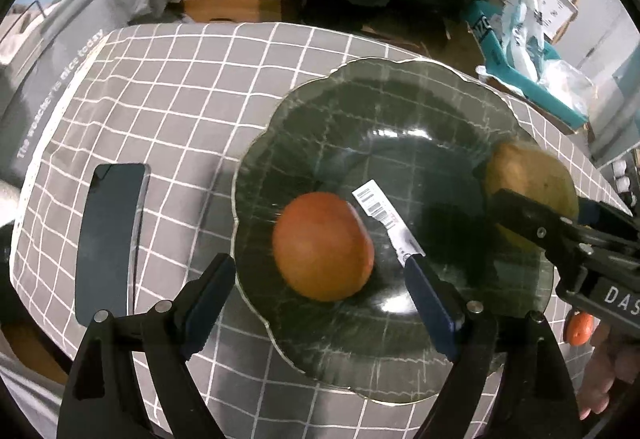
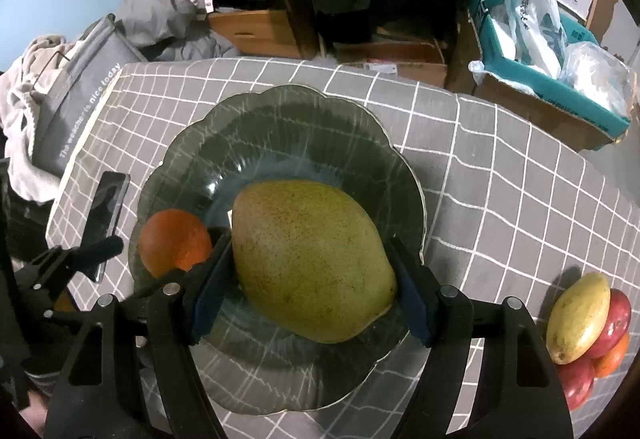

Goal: Organize fruits
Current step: 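Lower the large green pear into the bowl and open the right tool, then withdraw both tools from the bowl back toward the fruit pile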

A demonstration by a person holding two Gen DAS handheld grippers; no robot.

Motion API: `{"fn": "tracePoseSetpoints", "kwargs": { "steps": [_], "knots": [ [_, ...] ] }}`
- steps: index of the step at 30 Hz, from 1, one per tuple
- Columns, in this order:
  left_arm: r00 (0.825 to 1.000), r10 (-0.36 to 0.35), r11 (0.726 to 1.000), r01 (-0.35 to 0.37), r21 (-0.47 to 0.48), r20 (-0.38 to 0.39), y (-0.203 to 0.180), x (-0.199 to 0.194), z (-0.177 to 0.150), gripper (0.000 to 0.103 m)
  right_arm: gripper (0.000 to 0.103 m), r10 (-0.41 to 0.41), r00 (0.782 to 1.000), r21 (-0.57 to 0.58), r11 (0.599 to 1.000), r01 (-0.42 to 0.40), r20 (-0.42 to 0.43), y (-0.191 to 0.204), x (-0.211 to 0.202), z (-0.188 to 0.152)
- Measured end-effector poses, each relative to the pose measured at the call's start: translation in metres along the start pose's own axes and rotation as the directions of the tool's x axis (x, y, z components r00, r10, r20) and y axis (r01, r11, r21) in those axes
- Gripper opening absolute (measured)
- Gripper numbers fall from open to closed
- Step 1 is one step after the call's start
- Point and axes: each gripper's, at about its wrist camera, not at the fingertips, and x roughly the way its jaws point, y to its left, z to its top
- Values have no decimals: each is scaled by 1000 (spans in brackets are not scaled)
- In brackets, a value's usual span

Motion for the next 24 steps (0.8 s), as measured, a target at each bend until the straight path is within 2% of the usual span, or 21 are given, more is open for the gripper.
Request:
{"fn": "tracePoseSetpoints", "kwargs": {
  "steps": [5, 18, 24],
  "knots": [
    [1000, 9, 1000, -9, -1, -6, 1, 0, -2, 88, 76, 19, 999, 7, 1000, -19, 48, 2, -10, 4],
    [1000, -2, 999, 1, 34, 29, -9, -18, -2, 88, 76, -3, 998, 32, 999, 1, 65, -9, -24, 0],
    [998, -28, 999, 26, 30, 59, -14, -35, -1, 88, 76, -85, 990, 13, 996, 84, 116, -14, -49, -4]
  ]
}}
